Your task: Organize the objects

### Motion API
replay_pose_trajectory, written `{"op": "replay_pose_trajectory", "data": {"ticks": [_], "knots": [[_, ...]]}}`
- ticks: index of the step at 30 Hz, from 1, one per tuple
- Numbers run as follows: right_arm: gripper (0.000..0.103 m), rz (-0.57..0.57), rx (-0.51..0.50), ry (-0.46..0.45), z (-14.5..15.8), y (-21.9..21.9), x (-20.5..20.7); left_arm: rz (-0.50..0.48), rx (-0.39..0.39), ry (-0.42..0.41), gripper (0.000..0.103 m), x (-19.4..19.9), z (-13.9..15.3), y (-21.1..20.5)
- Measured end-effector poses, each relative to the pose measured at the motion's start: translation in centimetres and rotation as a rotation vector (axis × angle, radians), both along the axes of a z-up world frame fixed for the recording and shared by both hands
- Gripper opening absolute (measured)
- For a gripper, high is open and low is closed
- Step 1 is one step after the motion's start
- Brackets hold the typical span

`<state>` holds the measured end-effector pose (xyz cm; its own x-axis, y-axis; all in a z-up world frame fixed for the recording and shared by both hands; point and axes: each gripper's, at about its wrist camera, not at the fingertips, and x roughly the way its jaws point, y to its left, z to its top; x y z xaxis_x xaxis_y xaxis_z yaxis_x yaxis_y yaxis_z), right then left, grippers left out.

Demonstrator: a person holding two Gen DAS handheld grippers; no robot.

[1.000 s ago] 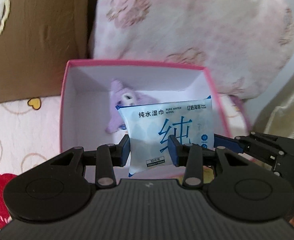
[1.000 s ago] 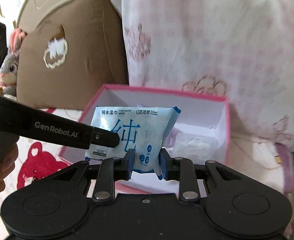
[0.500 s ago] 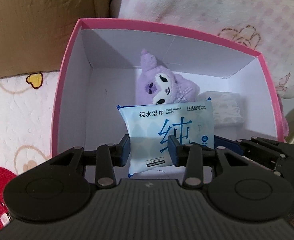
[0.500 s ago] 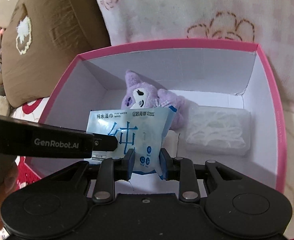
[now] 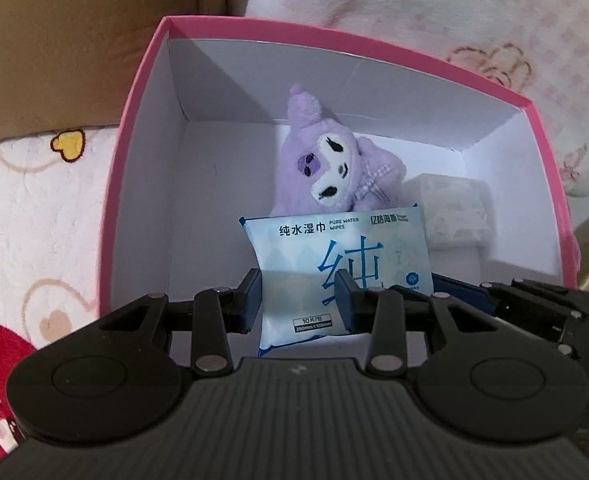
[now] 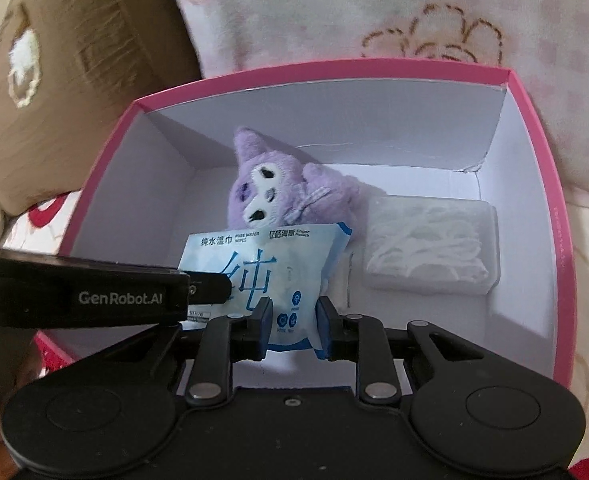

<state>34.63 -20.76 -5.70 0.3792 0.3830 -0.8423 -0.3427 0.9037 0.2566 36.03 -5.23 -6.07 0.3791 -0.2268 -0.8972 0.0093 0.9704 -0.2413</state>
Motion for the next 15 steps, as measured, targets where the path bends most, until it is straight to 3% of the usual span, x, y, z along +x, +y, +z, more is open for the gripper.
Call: {"op": "replay_pose_trajectory", "data": {"ticks": [5,11,15], "knots": [[0.028,0.002,-0.006,0.02,0.4,-0.4,-0.7,-0.01,-0.036,0.03,0.036,-0.9,-0.1,-0.1],[0.028,-0.032,0.002,0.063,-1.0,-0.6,-0.8,-0.026,-0.022,0.032,0.037,-1.2,-0.7,-0.6],[0.028,-0.005,0.006,0.034,-1.0,-0.4,-1.3,-0.035,0.052,-0.051,0.04,-2.4,-0.2,-1.4]]}}
